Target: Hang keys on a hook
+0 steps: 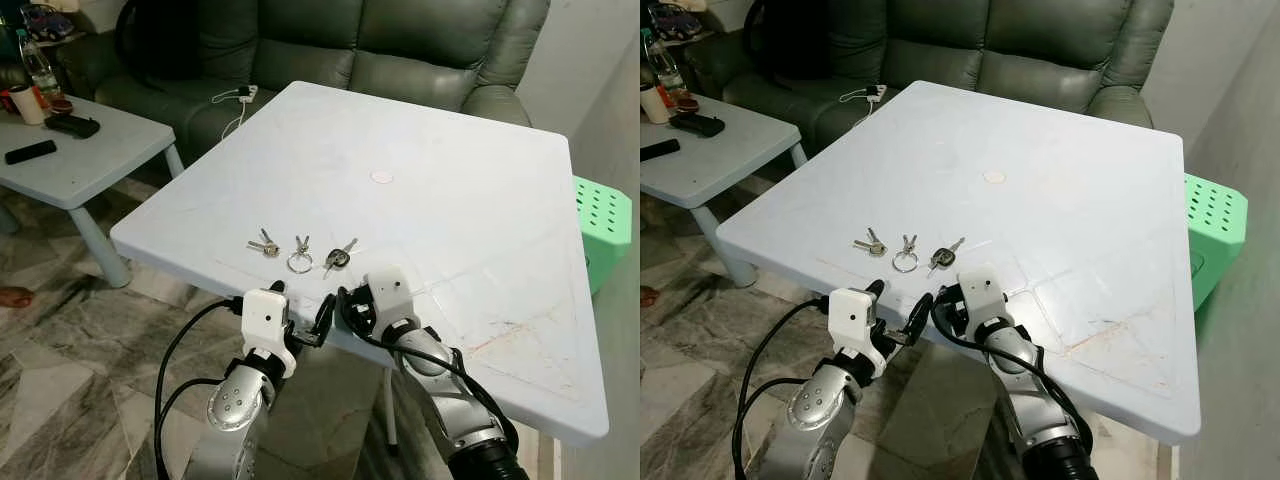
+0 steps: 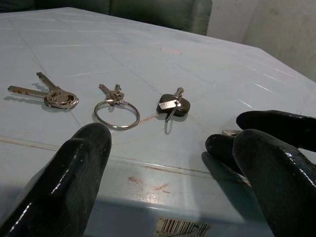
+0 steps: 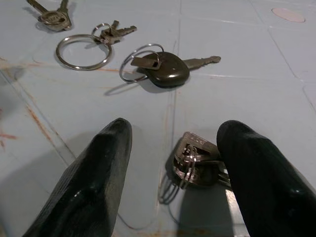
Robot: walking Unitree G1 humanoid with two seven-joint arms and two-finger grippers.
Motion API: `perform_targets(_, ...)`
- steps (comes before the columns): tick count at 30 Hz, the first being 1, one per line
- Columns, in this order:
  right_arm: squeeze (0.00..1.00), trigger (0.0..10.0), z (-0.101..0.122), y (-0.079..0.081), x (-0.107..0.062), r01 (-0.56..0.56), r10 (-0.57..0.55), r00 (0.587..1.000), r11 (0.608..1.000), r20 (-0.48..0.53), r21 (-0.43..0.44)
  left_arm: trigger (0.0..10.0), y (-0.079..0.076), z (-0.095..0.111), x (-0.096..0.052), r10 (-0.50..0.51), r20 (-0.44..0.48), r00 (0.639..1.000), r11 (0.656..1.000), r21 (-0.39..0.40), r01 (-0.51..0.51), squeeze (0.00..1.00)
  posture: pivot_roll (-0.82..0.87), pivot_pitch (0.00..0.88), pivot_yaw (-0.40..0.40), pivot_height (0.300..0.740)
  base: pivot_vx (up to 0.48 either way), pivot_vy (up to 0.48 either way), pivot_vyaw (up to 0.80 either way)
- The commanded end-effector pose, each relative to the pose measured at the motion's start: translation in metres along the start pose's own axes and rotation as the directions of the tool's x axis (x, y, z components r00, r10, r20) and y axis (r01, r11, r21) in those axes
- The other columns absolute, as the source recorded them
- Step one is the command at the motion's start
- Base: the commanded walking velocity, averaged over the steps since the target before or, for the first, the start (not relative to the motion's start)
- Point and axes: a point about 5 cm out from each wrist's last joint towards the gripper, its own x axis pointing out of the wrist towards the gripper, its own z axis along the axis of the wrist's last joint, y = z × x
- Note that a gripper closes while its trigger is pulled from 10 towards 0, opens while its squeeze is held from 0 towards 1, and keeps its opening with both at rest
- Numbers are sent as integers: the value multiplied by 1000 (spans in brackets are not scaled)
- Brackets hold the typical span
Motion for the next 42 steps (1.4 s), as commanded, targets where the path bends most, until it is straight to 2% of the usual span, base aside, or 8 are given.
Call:
perform_targets(1,0,6353,-2,-7,-1,19,-19,1000,1000,-6,-2,10000,-2,2,-1,3,3,1000,1000,3,-3,0,-16,40,-81,740,0,0,0)
perform_targets(4,0,0,-4,-13,-3,36,-36,999,999,3,-9,10000,-2,2,-1,3,2,1000,1000,4,-3,0,-17,42,-81,740,0,0,0)
perform_targets(16,0,0,-13,-32,-11,66,-66,998,997,-12,-43,10000,-3,1,-1,3,-2,1000,1000,10,-3,0,-20,38,-80,740,0,0,0)
perform_targets(31,0,10000,-22,-43,-21,-12,11,1000,999,11,38,10000,-4,0,0,-5,-5,1000,1000,15,5,0,-25,23,-72,740,0,0,0)
perform_targets(33,1000,10000,-23,-47,-20,16,-17,1000,999,4,28,10000,-4,1,0,-7,-4,1000,1000,16,7,0,-25,18,-71,740,0,0,0)
perform_targets(37,1000,10000,-21,-47,-21,-7,6,1000,999,5,40,10000,-3,0,1,-8,-5,1000,1000,16,8,0,-25,14,-69,740,0,0,0)
perform_targets(39,0,10000,-22,-47,-21,-14,14,1000,999,6,33,10000,-3,0,1,-9,-5,1000,1000,17,9,0,-27,11,-67,740,0,0,0)
perform_targets(42,0,10000,-21,-48,-22,-8,8,1000,1000,17,0,10000,-3,0,1,-9,-7,1000,1000,19,9,0,-27,12,-68,740,0,0,0)
